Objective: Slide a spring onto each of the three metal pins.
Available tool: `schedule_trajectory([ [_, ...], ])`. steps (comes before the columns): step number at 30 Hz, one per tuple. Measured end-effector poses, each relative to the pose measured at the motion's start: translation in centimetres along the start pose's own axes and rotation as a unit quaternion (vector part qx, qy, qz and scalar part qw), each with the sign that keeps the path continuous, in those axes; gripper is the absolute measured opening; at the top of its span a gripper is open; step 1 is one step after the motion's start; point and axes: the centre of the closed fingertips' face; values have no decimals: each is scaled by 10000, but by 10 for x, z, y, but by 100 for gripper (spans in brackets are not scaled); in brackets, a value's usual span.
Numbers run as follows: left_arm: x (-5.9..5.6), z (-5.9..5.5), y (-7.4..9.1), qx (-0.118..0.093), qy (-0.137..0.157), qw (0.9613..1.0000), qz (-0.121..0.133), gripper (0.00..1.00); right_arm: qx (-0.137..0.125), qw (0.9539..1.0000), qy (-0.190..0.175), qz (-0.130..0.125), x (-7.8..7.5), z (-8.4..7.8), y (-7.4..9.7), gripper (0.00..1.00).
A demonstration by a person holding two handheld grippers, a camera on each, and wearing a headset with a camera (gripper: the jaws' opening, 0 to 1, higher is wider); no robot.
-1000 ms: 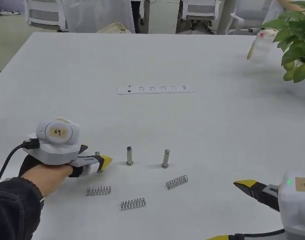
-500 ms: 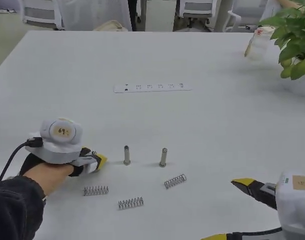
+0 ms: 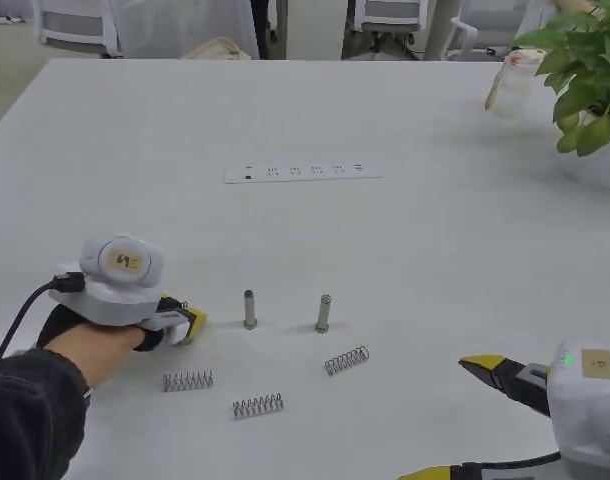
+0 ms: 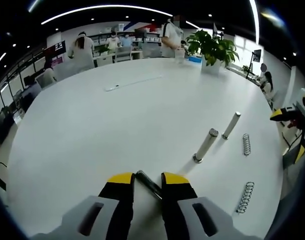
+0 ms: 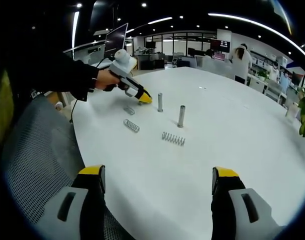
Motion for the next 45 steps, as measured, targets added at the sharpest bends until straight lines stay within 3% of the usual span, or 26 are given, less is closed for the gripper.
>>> schedule_trajectory([
  [11, 1, -2, -1, 82, -241, 9997, 46, 5, 11, 10000, -12, 19, 0, -1, 0, 87],
  [21, 4, -4, -1, 119, -393, 9991, 109, 3, 7, 10000, -27, 38, 1, -1, 0, 86],
  [34, -1, -4, 1, 185, -491, 9986, 24, 0, -13, 10000, -18, 37, 1, 0, 1, 85],
  [45, -2, 7, 10, -6, -454, 9990, -10, 0, -24, 10000, 19, 48, 1, 0, 1, 85],
])
Point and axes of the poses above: the centre of the closed fingertips' face, and the gripper's own axes: y roughly backward along the fingers, x roughly to its left, z roughly out of its top, and after that the axes turned 15 degrees about -y, right-handed
